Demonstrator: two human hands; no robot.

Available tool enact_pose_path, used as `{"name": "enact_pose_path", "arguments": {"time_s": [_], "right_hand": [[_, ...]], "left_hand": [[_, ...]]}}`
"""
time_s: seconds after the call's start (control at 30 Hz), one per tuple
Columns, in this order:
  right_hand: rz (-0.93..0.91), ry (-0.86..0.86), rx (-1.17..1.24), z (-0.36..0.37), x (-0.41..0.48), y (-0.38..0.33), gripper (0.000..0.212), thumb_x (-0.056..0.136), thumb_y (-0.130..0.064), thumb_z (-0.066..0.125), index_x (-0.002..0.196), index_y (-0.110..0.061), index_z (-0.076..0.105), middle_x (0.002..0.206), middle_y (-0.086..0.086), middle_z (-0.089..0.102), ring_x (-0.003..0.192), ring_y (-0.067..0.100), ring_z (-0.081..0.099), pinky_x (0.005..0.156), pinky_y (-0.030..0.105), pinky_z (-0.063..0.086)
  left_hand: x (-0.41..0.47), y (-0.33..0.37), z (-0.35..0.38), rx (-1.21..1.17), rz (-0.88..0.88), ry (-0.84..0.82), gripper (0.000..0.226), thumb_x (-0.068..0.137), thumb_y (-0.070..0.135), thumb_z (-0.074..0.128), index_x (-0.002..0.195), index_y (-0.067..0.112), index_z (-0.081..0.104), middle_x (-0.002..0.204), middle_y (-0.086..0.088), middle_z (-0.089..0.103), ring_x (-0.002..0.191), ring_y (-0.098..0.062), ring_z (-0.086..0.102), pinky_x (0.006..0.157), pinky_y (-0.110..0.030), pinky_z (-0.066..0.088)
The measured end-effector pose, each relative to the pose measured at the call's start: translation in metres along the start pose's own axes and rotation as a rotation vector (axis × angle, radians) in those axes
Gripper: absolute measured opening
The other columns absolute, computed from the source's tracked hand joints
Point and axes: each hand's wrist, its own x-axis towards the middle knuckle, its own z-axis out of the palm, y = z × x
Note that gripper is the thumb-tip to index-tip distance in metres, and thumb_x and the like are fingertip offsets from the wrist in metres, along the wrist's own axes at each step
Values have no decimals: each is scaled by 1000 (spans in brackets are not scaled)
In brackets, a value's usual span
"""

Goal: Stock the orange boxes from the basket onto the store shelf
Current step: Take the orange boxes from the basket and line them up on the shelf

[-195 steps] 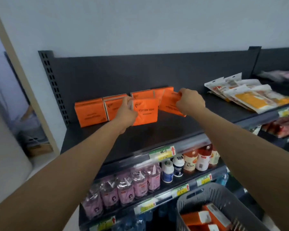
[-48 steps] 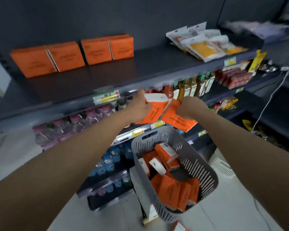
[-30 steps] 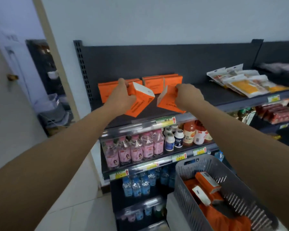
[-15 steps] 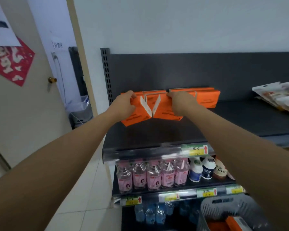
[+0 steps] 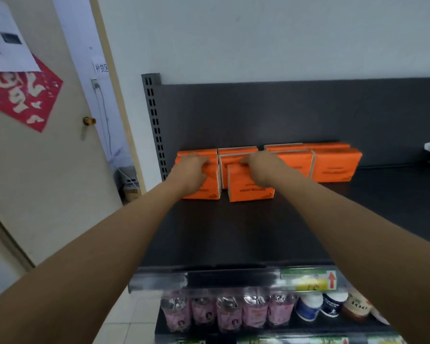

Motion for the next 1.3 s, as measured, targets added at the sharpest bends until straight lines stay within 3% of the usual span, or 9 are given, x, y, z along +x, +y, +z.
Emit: {"name": "enact_pose_path", "arguments": {"time_s": [0.1,0.33,0.43,0.83,0.97,1.03,1.2,1.3], "right_hand": [[7,88,77,9,10,2,45,87,2,47,129,-14,55,129,17,48,113,38,56,94,41,50],[33,120,129,19,20,-4,41,90,-4,55,130,-11,52,133,14,41,111,37,57,95,43,47],[54,148,139,23,22,-10,40,90,-3,55,129,-10,52,136,15,39,108,36,59,105,47,40],[87,191,168,28,12,-18,49,88,-3,59,134,-10,42,143,16,30,113,32,58,103,45,41],[102,191,217,22,-2,-20,55,89,3,55,140,-10,36,148,15,25,129,39,44,105,44,40],[98,204,234,18,-11,-21,55,90,5,51,140,-10,36,148,15,28,131,42,40,104,44,41],[76,288,259,7,-45,-22,48,88,6,46,133,-9,45,136,14,44,113,38,56,89,40,50],[97,316,252,-1,-73,-24,42,89,1,46,130,-7,51,133,16,51,114,36,55,92,39,48]], "left_hand": [[4,-7,7,55,-42,51,50,88,16,57,137,16,45,135,-10,41,128,-31,31,107,-39,33],[6,-14,11,88,-180,91,54,85,37,62,135,29,44,139,-5,38,130,-34,28,107,-48,27],[5,-16,11,-25,-178,84,56,85,34,65,136,25,45,138,-8,38,129,-35,28,108,-46,33],[-8,-15,3,-72,-156,95,60,87,22,64,141,17,39,143,-11,37,132,-32,30,109,-42,33],[-18,-14,-5,-20,-152,130,57,87,19,61,139,14,39,139,-12,40,130,-32,35,105,-43,35],[-25,-11,-9,-6,-136,140,55,87,18,59,138,14,41,138,-12,41,129,-32,35,104,-43,35],[-52,4,-16,10,-31,146,48,88,14,55,135,14,45,138,-11,43,131,-31,33,106,-45,33],[-75,18,-17,-19,73,131,42,89,13,54,131,13,49,136,-9,46,129,-29,34,105,-42,32]]}}
